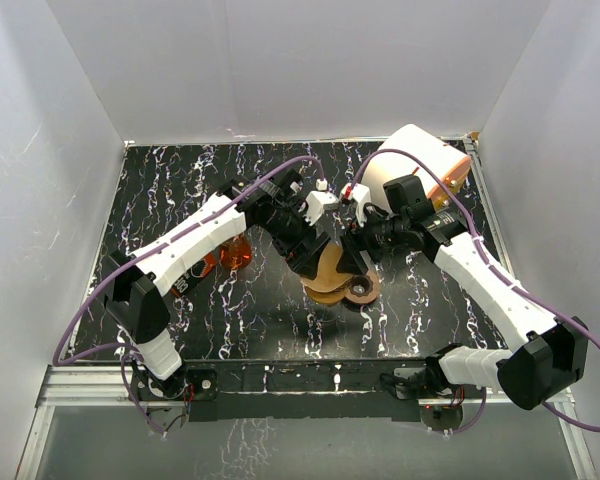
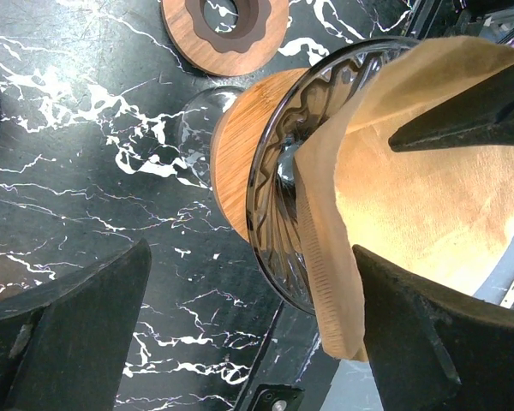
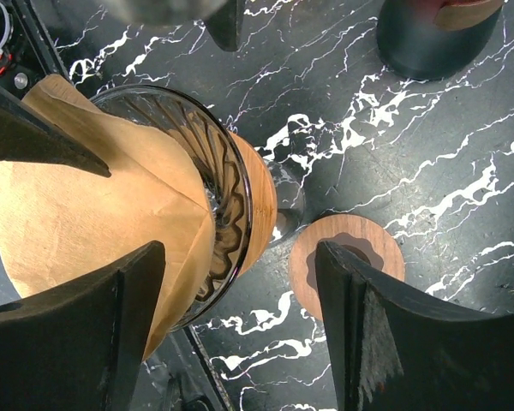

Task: Place the coffee filter in the dripper
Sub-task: Place the coffee filter in the coffee dripper.

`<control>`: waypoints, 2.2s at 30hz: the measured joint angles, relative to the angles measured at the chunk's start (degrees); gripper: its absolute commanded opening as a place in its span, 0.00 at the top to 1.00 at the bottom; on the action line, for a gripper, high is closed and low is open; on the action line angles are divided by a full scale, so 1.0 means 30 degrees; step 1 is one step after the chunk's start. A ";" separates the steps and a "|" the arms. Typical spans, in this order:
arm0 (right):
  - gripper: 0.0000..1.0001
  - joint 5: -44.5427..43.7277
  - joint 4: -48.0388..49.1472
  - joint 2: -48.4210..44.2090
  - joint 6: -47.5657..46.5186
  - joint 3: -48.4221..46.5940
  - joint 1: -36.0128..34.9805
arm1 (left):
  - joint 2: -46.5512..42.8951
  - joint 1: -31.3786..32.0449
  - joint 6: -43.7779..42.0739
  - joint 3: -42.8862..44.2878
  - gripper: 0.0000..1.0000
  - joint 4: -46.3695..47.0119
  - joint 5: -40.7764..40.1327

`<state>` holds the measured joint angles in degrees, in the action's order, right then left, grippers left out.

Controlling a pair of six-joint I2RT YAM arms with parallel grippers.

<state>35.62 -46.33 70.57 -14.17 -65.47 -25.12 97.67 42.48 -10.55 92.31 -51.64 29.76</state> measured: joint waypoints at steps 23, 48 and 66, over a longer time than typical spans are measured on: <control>0.21 0.0991 -0.0240 0.0036 -0.0408 -0.0750 0.0000 | 0.0000 -0.0022 -0.0488 0.1239 0.01 -0.0954 0.0350; 0.30 -0.0568 -0.0525 -0.0168 -0.1246 -0.0444 0.0015 | -0.0452 -0.0481 -0.0321 -0.0444 0.05 0.1282 -0.0138; 0.28 -0.0758 -0.0029 -0.0153 -0.1173 0.0262 0.0015 | -0.0801 -0.0481 -0.0299 -0.1749 0.03 0.2550 -0.0051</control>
<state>33.34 -46.41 70.11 -17.69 -64.69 -25.08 95.26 41.04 -11.44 87.07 -43.99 29.61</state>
